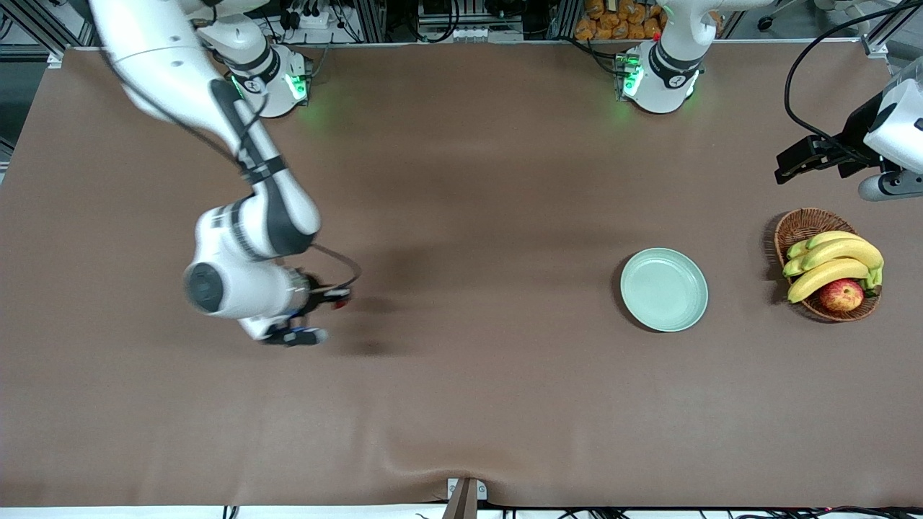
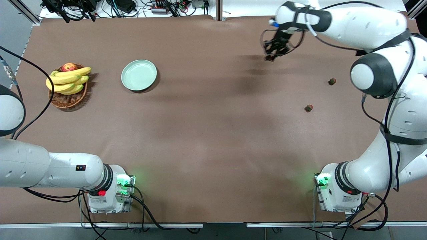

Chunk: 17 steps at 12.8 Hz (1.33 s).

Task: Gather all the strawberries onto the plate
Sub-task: 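Carry the strawberry toward the table middle and open the right gripper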

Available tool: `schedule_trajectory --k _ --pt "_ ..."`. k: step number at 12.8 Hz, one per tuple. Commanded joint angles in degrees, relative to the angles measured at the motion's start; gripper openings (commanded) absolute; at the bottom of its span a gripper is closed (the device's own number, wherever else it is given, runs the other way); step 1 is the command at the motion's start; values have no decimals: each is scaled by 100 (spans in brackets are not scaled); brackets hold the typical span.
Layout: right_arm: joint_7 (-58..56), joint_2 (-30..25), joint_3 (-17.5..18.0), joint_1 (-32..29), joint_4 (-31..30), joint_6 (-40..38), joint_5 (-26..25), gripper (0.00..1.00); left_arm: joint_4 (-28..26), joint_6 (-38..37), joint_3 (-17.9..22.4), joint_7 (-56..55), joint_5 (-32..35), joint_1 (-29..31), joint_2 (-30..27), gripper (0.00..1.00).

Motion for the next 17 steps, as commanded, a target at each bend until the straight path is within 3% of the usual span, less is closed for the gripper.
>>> schedule_trajectory --k 1,4,7,8,12,13,16,17 --pt "112 166 -57 811 -8 325 647 0 -76 138 -6 80 105 5 -75 100" --pt "120 483 -66 1532 -17 985 1149 0 -85 182 -6 72 113 5 -58 100" --pt "120 738 -92 1842 -8 1205 1168 2 -85 200 -6 72 105 -4 -49 100" --pt "112 782 -92 1851 -17 1241 1168 11 -85 200 -6 80 105 -4 -49 100" --pt "103 783 -153 1790 -61 1233 1142 73 -94 200 -6 80 105 -4 -49 100" --pt "94 722 -162 1746 -43 1189 1151 78 -94 200 -6 72 105 -4 -49 100" --pt "103 144 -259 1299 -61 664 1125 79 -94 200 -6 80 113 -12 -40 100" --pt "103 -111 -381 1010 -96 383 1098 84 -94 200 -6 72 105 -12 -40 100"
